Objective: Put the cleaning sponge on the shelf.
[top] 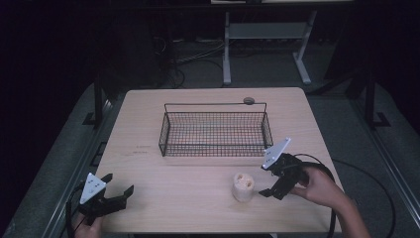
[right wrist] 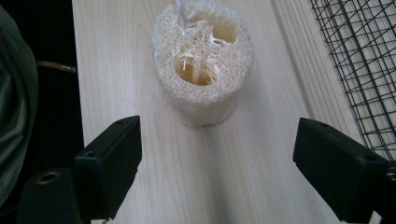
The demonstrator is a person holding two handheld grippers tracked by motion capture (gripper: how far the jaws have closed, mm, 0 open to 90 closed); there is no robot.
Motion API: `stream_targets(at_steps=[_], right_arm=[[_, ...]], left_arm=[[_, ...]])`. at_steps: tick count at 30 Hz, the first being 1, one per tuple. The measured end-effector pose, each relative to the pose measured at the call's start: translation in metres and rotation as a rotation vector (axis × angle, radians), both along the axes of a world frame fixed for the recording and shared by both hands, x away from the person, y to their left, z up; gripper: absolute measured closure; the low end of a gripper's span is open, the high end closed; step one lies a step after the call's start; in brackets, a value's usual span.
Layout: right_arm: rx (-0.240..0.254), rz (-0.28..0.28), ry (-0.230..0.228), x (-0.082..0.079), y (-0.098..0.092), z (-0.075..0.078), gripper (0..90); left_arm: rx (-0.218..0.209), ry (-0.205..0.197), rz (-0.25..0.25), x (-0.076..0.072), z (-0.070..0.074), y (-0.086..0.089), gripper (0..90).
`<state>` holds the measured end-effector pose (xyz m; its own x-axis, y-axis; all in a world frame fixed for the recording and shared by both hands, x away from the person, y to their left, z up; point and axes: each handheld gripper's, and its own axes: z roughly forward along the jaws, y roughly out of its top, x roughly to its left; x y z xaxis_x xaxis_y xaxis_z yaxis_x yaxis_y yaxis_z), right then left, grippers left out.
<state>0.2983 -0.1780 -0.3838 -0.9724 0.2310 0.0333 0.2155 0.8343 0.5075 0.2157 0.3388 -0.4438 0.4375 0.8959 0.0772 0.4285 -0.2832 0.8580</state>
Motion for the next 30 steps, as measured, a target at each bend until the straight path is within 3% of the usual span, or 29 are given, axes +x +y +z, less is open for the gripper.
stream_targets(at_steps=[30], right_arm=[[-0.041, 0.056, 0.025, 0.008, 0.031, -0.003, 15.0]], left_arm=[[-0.001, 0.005, -0.003, 0.000, 0.000, -0.001, 13.7]])
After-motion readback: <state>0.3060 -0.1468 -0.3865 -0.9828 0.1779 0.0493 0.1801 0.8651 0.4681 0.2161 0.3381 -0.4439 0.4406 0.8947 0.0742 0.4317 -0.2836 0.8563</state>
